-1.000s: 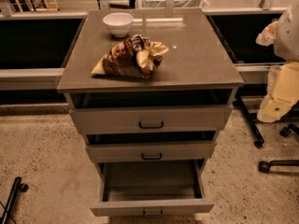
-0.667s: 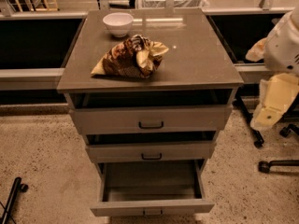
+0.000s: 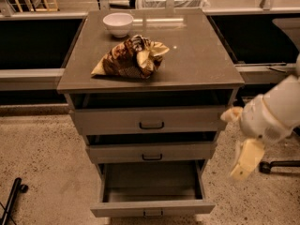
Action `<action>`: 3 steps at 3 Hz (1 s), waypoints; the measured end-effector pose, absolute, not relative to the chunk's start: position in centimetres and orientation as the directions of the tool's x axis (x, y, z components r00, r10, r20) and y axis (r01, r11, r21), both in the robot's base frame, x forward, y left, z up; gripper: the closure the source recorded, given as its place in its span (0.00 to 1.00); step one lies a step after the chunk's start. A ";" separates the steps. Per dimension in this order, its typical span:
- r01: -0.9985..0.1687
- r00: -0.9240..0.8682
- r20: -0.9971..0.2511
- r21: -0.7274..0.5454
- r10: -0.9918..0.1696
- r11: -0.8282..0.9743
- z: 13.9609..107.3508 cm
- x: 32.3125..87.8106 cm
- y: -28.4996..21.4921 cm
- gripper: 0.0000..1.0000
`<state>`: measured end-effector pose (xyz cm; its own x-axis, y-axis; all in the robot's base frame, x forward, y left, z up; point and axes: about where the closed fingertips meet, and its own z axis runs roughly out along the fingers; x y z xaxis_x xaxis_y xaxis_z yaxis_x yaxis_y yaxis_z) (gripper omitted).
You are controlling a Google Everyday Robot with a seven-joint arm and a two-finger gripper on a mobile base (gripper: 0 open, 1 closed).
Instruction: Close bottom drawer
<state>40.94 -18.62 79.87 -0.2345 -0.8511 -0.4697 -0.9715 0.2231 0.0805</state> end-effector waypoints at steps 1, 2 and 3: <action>-0.994 -0.110 -0.569 0.050 -0.815 0.099 74.3 38.2 -16.8 0.00; -0.999 -0.048 -0.565 0.014 -0.824 0.049 74.6 38.3 -16.8 0.00; -0.998 -0.047 -0.570 -0.015 -0.820 0.068 73.5 36.9 -16.0 0.00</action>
Offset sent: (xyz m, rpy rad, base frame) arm -0.0223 0.0153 -0.0467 0.0924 -0.0299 0.0811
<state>36.88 -16.03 73.51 -0.0469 -0.8203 -0.5700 -0.9976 0.0676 -0.0152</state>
